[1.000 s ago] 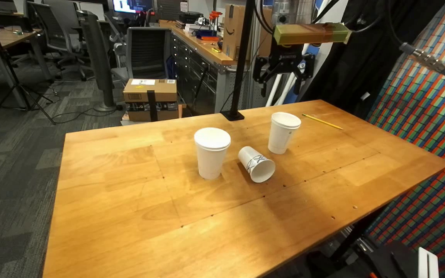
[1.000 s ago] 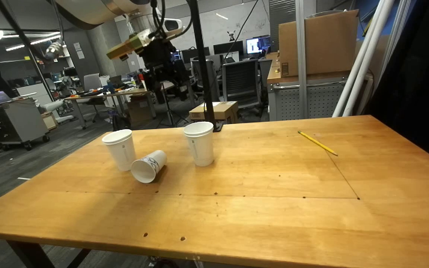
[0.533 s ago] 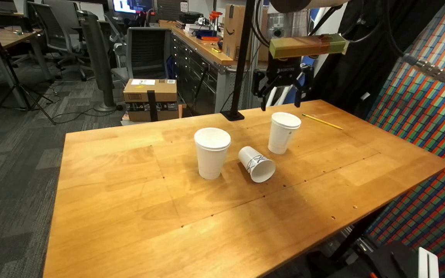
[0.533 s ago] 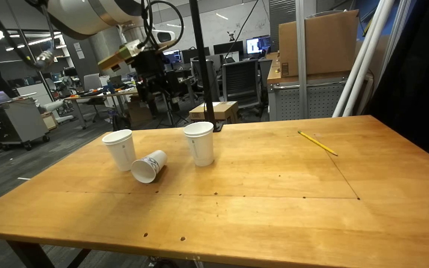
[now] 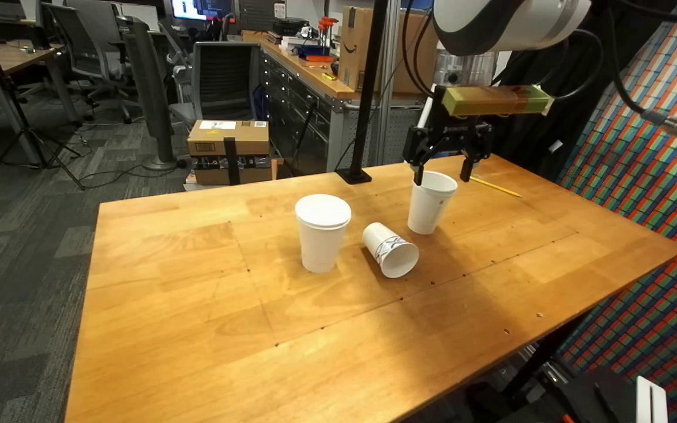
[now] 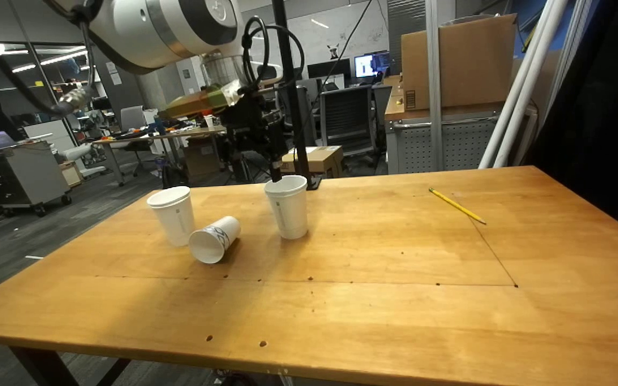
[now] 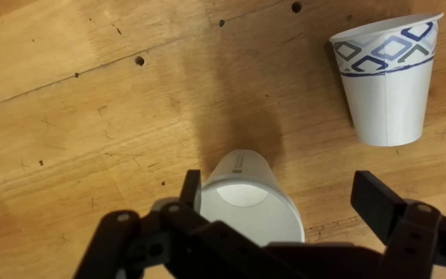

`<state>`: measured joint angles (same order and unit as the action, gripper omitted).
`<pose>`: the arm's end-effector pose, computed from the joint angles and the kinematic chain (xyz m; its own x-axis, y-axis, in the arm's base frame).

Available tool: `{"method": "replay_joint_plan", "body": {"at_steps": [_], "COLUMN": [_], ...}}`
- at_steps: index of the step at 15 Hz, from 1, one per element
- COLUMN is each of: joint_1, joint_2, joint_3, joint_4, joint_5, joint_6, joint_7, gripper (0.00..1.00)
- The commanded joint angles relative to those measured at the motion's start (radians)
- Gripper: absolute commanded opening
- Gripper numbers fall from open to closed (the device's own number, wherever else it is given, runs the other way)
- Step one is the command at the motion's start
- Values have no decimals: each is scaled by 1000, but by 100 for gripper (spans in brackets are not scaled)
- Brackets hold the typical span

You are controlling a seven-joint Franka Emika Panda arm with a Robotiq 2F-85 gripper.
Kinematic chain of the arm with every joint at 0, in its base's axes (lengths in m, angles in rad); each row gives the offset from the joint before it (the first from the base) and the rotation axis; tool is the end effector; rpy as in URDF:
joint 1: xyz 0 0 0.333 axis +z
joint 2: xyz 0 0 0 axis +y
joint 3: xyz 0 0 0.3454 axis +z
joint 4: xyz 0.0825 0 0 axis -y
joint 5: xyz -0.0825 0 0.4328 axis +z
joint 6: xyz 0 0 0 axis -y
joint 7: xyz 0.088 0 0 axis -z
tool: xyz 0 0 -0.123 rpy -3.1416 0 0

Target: Put the right cup in the left cup

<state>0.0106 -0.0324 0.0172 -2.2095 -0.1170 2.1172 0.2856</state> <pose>0.5546 0.0085 0.3743 0.9804 -0.1945 -0.0331 -0.1898 -0.9756 0.1103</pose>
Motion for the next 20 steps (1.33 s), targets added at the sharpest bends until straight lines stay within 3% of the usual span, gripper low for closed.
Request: {"method": "replay_joint_plan", "body": {"at_steps": [1,8,9,13,20], "joint_1": [11,55,47,32,-1], "joint_2": [-41,-51,10,71,163], "joint_3": [9,55,46,28,-2], "joint_4": [-46,-85,-17,55,185], "joint_5": [29,34,32,23,48], "joint_6": [55,84,74,68,47], "joint_7": [-88,-185,-227,-303,-344], "gripper": [100,100,100,100,100]}}
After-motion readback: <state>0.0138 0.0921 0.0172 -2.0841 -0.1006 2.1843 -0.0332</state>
